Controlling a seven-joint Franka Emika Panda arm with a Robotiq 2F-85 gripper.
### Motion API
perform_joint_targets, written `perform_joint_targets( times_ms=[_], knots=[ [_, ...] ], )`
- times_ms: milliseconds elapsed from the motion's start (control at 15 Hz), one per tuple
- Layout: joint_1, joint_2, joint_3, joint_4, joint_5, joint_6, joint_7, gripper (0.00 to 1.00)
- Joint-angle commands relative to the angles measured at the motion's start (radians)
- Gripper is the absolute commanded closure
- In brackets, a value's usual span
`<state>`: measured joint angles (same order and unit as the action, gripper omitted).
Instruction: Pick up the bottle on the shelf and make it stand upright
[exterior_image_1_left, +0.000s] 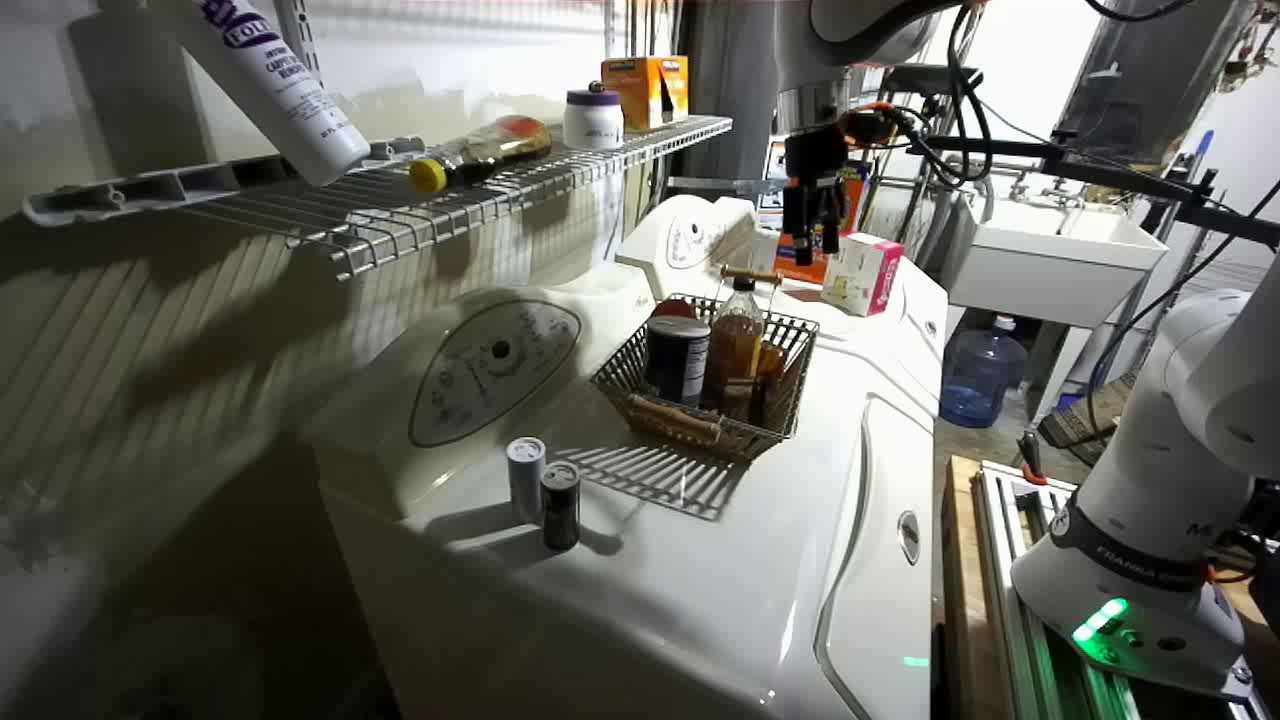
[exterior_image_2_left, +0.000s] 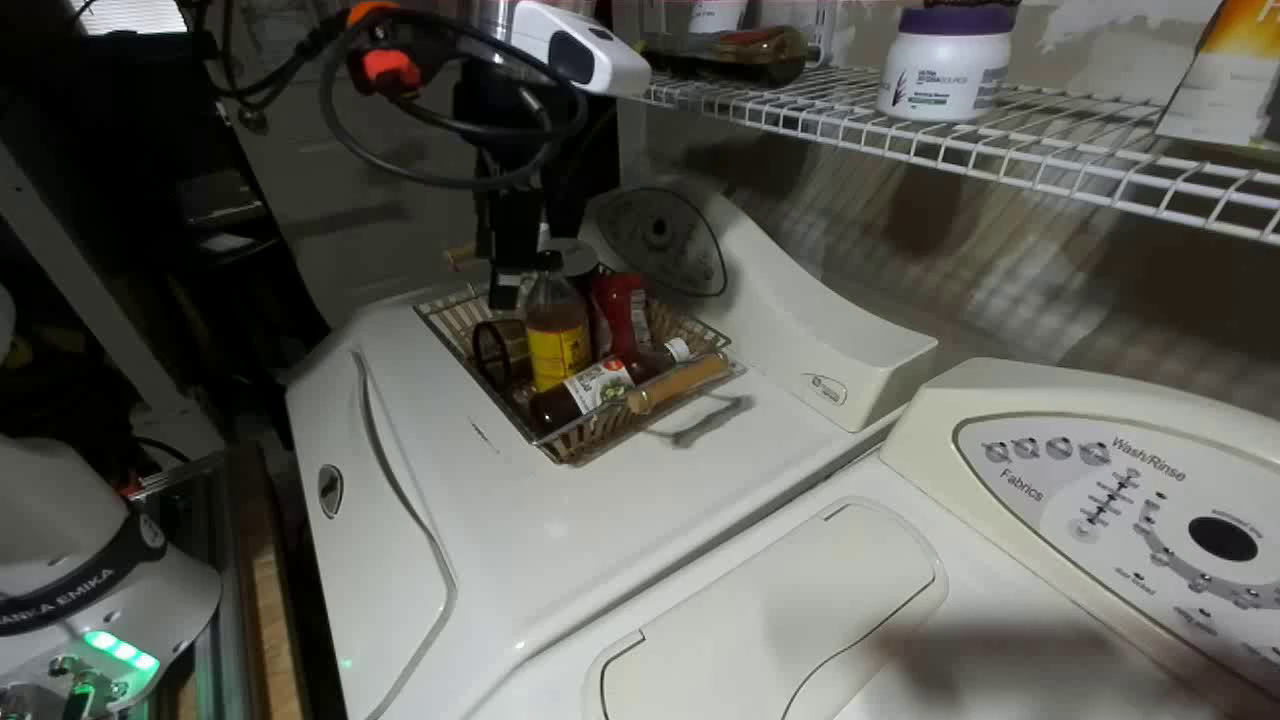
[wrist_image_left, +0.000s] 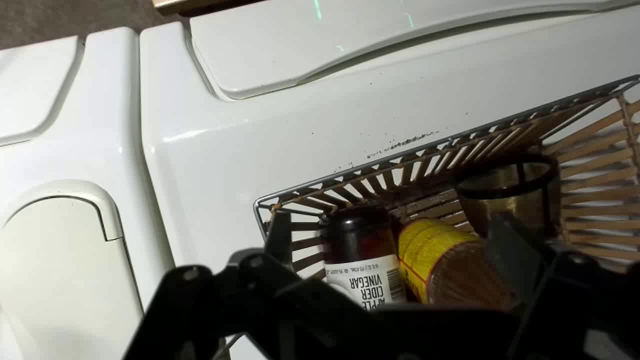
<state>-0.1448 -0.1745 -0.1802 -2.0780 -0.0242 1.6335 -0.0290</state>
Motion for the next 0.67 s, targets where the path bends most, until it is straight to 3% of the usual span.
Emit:
perform_joint_targets(
  times_ms=[0,333,600],
  knots=[
    [-0.005,0.001,0.004,0.002,0.001,-0.002,-0.001,0.00],
    [-0.005,0.001,0.004,0.002,0.001,-0.002,-0.001,0.00],
    [0.035,0.003,0.087,0.084,-0.192,-0.072,0.060,0.00]
  ],
)
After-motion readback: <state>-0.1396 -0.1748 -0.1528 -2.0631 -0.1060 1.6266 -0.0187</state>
